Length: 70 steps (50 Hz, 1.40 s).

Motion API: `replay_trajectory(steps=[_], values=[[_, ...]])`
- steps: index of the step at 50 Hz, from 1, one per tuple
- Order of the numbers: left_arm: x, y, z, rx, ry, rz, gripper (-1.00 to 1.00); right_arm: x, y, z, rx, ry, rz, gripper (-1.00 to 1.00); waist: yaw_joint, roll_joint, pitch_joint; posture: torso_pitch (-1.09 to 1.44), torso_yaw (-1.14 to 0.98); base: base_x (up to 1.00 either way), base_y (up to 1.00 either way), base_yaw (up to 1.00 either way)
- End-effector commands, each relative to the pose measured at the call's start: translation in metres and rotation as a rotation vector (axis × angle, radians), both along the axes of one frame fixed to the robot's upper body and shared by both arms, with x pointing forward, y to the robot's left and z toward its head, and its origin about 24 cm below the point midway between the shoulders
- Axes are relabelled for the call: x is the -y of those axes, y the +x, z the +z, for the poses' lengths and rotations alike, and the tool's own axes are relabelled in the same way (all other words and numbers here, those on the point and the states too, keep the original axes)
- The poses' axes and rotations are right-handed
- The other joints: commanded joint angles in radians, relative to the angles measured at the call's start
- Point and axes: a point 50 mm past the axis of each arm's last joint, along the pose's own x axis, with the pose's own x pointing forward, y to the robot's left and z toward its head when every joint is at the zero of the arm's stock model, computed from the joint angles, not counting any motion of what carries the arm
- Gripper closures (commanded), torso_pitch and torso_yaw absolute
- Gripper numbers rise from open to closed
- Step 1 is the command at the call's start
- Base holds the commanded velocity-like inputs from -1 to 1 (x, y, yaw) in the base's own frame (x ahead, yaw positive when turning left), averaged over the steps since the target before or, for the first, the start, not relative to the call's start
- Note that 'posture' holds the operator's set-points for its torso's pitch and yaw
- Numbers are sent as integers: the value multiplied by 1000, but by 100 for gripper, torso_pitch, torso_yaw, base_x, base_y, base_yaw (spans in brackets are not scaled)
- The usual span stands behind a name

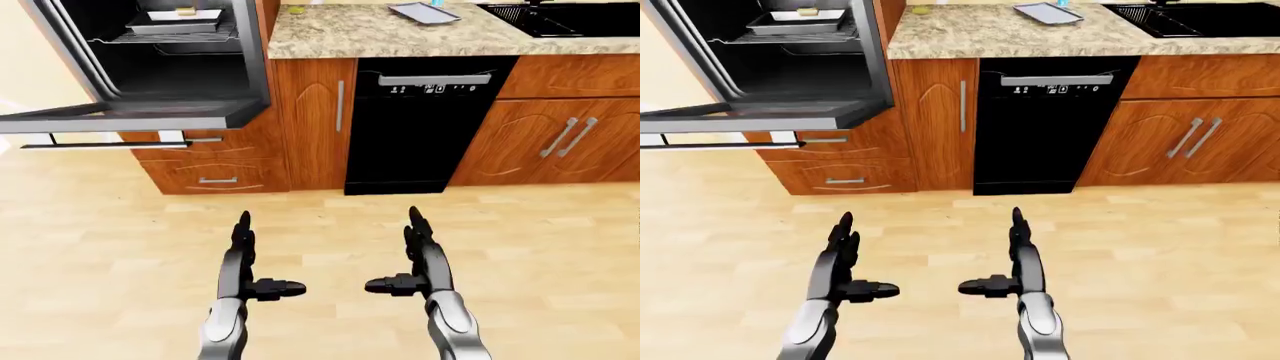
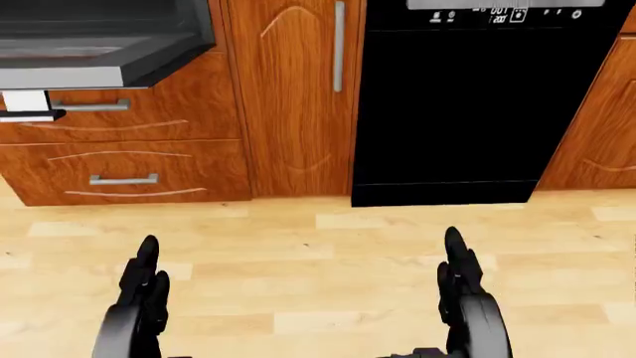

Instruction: Close the oven door.

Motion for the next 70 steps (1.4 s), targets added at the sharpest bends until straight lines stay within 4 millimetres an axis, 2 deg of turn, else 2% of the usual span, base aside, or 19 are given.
replay_trajectory(steps=[1, 3, 5, 7, 14, 20, 24, 27, 30, 33, 36, 40, 52, 53, 54, 55, 60, 66, 70], values=[[8, 0, 38, 190, 21, -29, -100, -2, 6, 32, 189, -15, 12, -100, -2, -8, -1, 0, 0, 0, 0, 0], [9, -5, 40, 196, 28, -36, -100, -5, 7, 29, 181, -23, 19, -100, 9, 0, -61, 0, 0, 0, 0, 0], [9, -5, 41, 191, 26, -36, -100, -8, 8, 28, 178, -16, 36, -100, 6, -9, -18, 0, 0, 0, 0, 0], [9, -4, 40, 187, 26, -36, -100, -8, 9, 27, 178, -17, 40, -100, 8, -8, -69, 0, 0, 0, 0, 0], [2, -1, 39, 154, -2, -43, -100, -7, 4, 30, 201, -7, 50, -100, 9, -3, -77, 0, 0, 0, 0, 0], [-36, 32, -49, -9, 117, 4, -100, 12, 30, -34, 52, 1, 81, -100, 9, -2, -87, 0, 0, 0, 0, 0], [-62, 4, -82, -175, 200, 45, -100, 22, 11, -77, -77, 38, 110, -100, -4, 4, -108, 0, 0, 0, 0, 0], [-81, -21, -99, -314, 147, 101, -100, 23, -17, -100, -190, 132, 144, -100, -9, 6, -99, 0, 0, 0, 0, 0], [-89, -36, -112, -437, 75, 169, -100, 28, -20, -89, -32, 219, 157, -100, -9, 11, -85, 0, 0, 0, 0, 0], [-89, -52, -123, -520, 42, 222, -100, 4, -40, -83, 104, -13, 360, -100, -10, 21, -74, 0, 0, 0, 0, 0], [-92, -59, -126, -535, 63, 239, -100, -6, -69, -114, -176, 22, 513, -100, -14, 29, -71, 0, 0, 0, 0, 0], [-91, -62, -128, -554, 70, 251, -100, 30, -74, -134, -407, 122, 165, -100, -13, 25, -72, 0, 0, 0, 0, 0], [-91, -67, -133, -608, 117, 279, -100, 45, -106, -160, -745, 231, -128, -100, -8, 9, -61, 0, 0, 0, 0, 0], [-91, -67, -132, -601, 143, 281, -100, 45, -107, -161, -756, 224, -132, -100, -6, 11, -85, 0, 0, 48, 0, 0], [-91, -67, -132, -603, 148, 282, -100, 45, -107, -161, -759, 224, -134, -100, -3, 10, -28, 0, 0, 48, 0, 0], [-91, -68, -133, -607, 147, 281, -100, 45, -107, -161, -760, 223, -137, -100, -3, 6, -10, 0, 0, 48, 0, 0], [-92, -70, -134, -621, 154, 292, -100, 44, -107, -161, -772, 220, -124, -100, -5, -42, -18, 0, 0, 46, 0, 0], [-90, -72, -136, -636, 156, 287, -100, 43, -107, -162, -780, 226, -105, -100, -4, 9, -45, 0, 0, 36, 0, 0], [-90, -72, -135, -635, 156, 286, -100, 44, -107, -161, -778, 224, -107, -100, -4, 89, -50, 0, 0, 35, 0, 0]])
